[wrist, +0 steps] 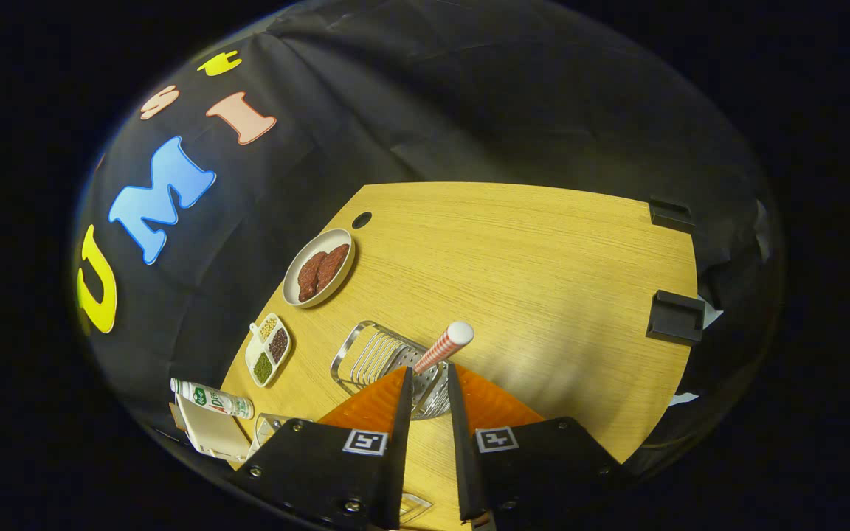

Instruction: Take the plate from the dish rack, then take the spoon from the basket and place it into the plate.

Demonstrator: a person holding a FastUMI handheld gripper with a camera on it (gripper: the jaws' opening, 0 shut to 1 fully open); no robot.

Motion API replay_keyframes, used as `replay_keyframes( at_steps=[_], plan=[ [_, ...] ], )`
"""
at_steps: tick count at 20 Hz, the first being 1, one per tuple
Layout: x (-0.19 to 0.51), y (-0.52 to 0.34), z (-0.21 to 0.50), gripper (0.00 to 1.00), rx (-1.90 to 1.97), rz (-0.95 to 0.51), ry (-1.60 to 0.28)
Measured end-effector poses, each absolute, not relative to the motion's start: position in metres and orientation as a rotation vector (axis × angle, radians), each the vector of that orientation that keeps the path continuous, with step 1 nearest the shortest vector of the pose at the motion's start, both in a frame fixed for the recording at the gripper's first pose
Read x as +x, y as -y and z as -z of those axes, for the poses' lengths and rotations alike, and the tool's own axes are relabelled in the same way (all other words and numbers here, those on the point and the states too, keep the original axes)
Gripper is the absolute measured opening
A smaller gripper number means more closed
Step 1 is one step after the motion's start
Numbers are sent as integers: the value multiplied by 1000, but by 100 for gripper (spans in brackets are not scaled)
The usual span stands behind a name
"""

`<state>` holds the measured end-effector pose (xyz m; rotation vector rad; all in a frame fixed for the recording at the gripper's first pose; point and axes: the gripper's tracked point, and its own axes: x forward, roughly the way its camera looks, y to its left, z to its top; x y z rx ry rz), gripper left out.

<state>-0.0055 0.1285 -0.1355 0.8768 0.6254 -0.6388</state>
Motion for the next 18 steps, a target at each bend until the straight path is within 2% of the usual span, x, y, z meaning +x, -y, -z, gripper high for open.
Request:
replay_keyframes(
  at_steps=[6, 7, 10, 11, 18],
  plan=[
    [0, -113, 132, 29, 912, 644, -590],
    [2, -110, 132, 19, 923, 640, -582],
    [7, -111, 122, 19, 943, 612, -541],
    [10, -111, 124, 9, 934, 615, -543],
    [14, -116, 104, 9, 855, 562, -514]
  ],
)
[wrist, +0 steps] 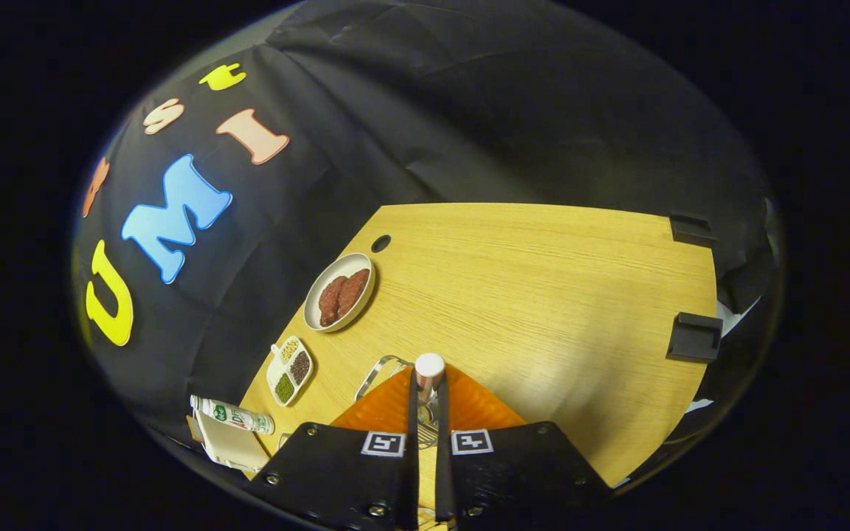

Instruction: Take the plate from the dish rack, then take the spoon from the basket and place it into the plate.

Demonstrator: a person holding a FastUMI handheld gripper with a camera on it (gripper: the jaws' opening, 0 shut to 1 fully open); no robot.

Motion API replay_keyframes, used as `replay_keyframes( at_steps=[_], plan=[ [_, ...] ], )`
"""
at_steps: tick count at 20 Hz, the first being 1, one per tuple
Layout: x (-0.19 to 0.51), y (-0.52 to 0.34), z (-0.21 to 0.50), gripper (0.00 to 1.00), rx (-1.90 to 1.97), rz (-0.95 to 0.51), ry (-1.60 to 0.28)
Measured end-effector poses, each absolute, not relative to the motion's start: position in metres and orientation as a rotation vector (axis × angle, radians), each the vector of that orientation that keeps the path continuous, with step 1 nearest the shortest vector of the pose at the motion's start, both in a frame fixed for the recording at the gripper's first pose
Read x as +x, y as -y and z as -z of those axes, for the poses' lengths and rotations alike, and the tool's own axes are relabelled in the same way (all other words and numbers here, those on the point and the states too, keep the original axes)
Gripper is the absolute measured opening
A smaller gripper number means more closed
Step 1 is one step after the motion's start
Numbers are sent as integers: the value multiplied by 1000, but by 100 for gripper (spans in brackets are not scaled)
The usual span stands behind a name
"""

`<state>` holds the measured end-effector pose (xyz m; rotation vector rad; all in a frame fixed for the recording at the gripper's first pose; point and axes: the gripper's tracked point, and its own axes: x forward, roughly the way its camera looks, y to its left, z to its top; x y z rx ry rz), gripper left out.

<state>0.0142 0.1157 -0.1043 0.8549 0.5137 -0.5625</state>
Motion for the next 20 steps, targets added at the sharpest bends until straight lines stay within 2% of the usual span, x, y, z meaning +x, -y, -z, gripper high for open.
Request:
replay_keyframes(
  at_steps=[14, 20],
  plan=[
    [6, -159, -19, 9, 494, 333, -377],
    [-31, -247, -44, 9, 446, 107, -385]
  ],
)
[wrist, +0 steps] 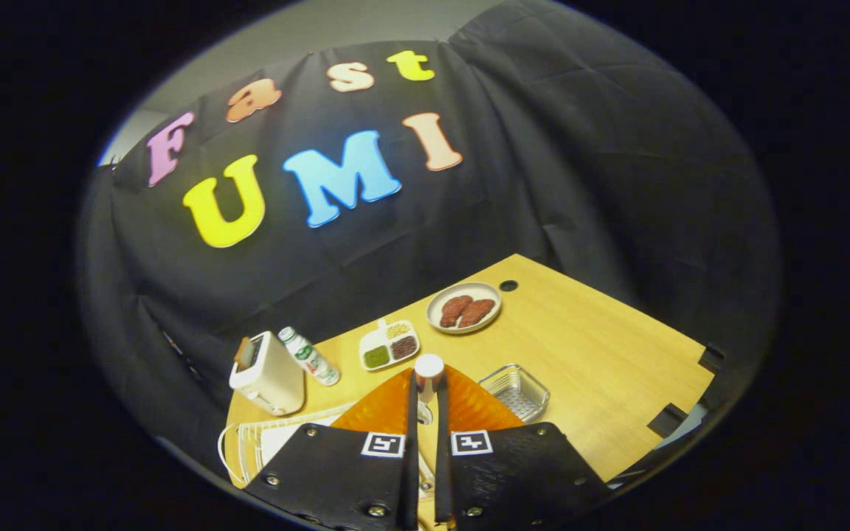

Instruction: Take the plate from the dish rack, then take the spoon from the basket and place it into the plate.

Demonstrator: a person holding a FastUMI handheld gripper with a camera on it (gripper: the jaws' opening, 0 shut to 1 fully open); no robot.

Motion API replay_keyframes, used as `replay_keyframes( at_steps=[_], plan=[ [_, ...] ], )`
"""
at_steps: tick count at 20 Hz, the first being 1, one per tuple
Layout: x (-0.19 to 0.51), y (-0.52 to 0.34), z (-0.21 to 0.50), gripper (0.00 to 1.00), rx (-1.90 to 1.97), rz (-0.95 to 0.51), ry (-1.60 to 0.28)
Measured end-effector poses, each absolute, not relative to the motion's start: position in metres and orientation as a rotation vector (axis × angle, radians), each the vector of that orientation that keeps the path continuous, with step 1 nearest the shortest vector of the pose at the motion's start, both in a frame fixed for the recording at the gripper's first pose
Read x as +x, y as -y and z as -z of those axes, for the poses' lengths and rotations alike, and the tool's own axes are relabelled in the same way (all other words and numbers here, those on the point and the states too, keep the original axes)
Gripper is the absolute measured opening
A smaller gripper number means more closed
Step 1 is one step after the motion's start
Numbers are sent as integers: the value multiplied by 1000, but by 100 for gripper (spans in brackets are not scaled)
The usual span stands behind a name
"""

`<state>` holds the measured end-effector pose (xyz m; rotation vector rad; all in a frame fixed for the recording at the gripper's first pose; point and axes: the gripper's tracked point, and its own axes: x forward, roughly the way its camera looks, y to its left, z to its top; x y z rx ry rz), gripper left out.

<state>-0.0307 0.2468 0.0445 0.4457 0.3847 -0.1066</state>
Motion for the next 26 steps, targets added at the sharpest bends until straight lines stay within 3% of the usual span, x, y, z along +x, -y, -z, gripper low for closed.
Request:
replay_keyframes(
  at_steps=[7, 13, 26],
  plan=[
    [-93, -374, -36, 8, 356, -216, -448],
    [-140, -448, -3, 9, 211, -398, -509],
    [-169, -481, 78, 9, -55, -458, -617]
  ],
)
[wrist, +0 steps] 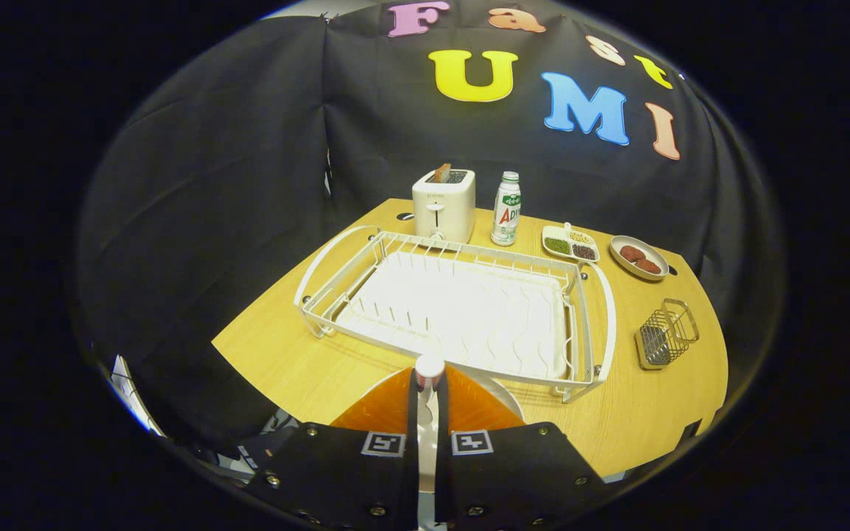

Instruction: Take the plate from the dish rack, then take the spoon from the basket and place it into the plate.

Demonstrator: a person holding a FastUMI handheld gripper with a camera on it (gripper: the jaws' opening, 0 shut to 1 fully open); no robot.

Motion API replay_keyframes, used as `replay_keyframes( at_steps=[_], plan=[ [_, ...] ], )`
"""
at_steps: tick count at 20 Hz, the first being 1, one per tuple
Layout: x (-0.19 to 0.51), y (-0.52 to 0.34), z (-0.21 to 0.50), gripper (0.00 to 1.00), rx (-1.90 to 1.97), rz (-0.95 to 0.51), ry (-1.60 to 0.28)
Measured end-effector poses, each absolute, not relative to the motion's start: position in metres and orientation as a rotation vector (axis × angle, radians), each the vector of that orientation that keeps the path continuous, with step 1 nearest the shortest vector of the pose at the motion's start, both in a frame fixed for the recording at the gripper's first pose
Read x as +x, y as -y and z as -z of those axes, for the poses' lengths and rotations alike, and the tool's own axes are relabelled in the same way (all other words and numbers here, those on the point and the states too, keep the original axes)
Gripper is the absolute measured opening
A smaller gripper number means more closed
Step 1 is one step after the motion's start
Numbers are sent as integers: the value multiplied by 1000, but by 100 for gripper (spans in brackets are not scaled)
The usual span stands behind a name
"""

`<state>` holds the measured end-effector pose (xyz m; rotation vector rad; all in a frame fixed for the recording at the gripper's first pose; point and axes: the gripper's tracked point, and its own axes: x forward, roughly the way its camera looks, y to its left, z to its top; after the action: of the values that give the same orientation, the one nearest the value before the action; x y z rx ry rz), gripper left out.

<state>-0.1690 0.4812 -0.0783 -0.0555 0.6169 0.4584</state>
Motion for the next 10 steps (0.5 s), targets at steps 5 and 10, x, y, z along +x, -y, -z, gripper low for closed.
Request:
replay_keyframes(
  at_steps=[5, 10],
  plan=[
    [-170, -476, 86, 9, -30, -452, -635],
    [-167, -468, 82, 14, -5, -437, -634]
  ],
)
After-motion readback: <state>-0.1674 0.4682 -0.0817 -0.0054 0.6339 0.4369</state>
